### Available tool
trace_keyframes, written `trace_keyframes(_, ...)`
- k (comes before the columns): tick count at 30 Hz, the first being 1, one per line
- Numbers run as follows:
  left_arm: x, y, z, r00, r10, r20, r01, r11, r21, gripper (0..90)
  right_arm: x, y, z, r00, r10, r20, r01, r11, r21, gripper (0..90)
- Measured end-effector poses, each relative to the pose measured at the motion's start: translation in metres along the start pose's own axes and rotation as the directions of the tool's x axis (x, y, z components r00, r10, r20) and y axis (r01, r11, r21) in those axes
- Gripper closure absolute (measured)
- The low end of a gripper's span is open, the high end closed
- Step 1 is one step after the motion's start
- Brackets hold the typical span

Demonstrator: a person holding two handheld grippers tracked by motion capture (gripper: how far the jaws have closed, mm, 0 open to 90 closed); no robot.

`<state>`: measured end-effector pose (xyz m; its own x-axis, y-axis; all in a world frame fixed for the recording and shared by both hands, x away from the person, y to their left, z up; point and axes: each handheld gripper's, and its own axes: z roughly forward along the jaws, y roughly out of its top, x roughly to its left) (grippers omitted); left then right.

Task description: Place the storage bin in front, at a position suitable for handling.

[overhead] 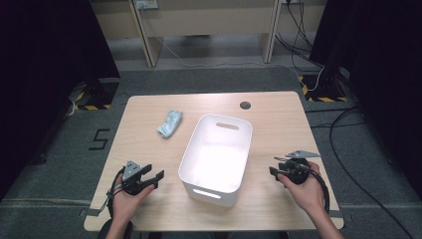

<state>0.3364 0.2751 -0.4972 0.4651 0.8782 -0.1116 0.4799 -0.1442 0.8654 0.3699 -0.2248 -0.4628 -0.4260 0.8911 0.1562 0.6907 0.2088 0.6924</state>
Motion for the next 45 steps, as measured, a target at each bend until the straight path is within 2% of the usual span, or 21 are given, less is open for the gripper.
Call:
trace_keyframes(4, -0.017, 0.001, -0.011, 0.9974, 0.057, 0.045, -0.058, 0.9979, 0.030, 38.4, 0.001, 0.008, -0.003, 0.9999, -0.010, -0.006, 0.010, 1.000, -0.024, 55.5)
trace_keyframes(7, -0.029, 0.000, -0.020, 0.9908, 0.086, 0.105, -0.092, 0.9941, 0.057, 37.4, 0.001, 0.012, -0.005, 0.9999, -0.011, -0.008, 0.011, 0.999, -0.038, 55.5)
trace_keyframes(9, -0.038, -0.001, -0.026, 0.9811, 0.116, 0.155, -0.128, 0.9891, 0.072, 37.0, 0.002, 0.013, -0.007, 0.9999, -0.005, -0.011, 0.005, 0.999, -0.044, 55.5)
trace_keyframes(12, -0.051, 0.000, -0.033, 0.9589, 0.162, 0.233, -0.185, 0.9792, 0.083, 35.4, 0.004, 0.013, -0.009, 0.9998, -0.012, -0.018, 0.011, 0.999, -0.042, 56.8)
trace_keyframes(16, -0.070, 0.005, -0.039, 0.9381, 0.199, 0.283, -0.223, 0.9735, 0.053, 33.4, 0.009, 0.016, -0.009, 0.9992, -0.020, -0.033, 0.019, 0.999, -0.036, 58.4)
trace_keyframes(18, -0.078, 0.006, -0.039, 0.9323, 0.210, 0.294, -0.231, 0.9723, 0.037, 32.7, 0.011, 0.016, -0.008, 0.9990, -0.026, -0.036, 0.025, 0.999, -0.038, 58.4)
trace_keyframes(20, -0.084, 0.005, -0.036, 0.9292, 0.215, 0.301, -0.232, 0.9725, 0.022, 32.7, 0.012, 0.016, -0.007, 0.9990, -0.027, -0.037, 0.025, 0.999, -0.032, 58.3)
trace_keyframes(21, -0.086, 0.005, -0.033, 0.9301, 0.210, 0.301, -0.226, 0.9740, 0.017, 32.7, 0.011, 0.015, -0.007, 0.9989, -0.027, -0.037, 0.026, 0.999, -0.029, 58.3)
trace_keyframes(24, -0.088, 0.006, -0.027, 0.9402, 0.195, 0.279, -0.206, 0.9785, 0.010, 32.9, 0.011, 0.014, -0.006, 0.9991, -0.023, -0.036, 0.022, 0.999, -0.027, 58.1)
trace_keyframes(30, -0.093, 0.012, -0.019, 0.9554, 0.171, 0.240, -0.173, 0.9848, -0.015, 32.4, 0.008, 0.013, -0.007, 0.9994, -0.018, -0.030, 0.017, 0.999, -0.030, 57.9)
trace_keyframes(34, -0.095, 0.014, -0.019, 0.9626, 0.158, 0.220, -0.157, 0.9873, -0.025, 32.1, 0.009, 0.013, -0.006, 0.9993, -0.020, -0.031, 0.019, 0.999, -0.028, 57.8)
trace_keyframes(39, -0.099, 0.015, -0.017, 0.9597, 0.173, 0.222, -0.173, 0.9847, -0.018, 31.7, 0.009, 0.013, -0.004, 0.9991, -0.026, -0.033, 0.025, 0.999, -0.023, 57.5)
trace_keyframes(45, -0.102, 0.017, -0.014, 0.9649, 0.184, 0.187, -0.183, 0.9828, -0.023, 31.2, 0.010, 0.013, -0.004, 0.9992, -0.025, -0.032, 0.025, 1.000, -0.018, 57.2)
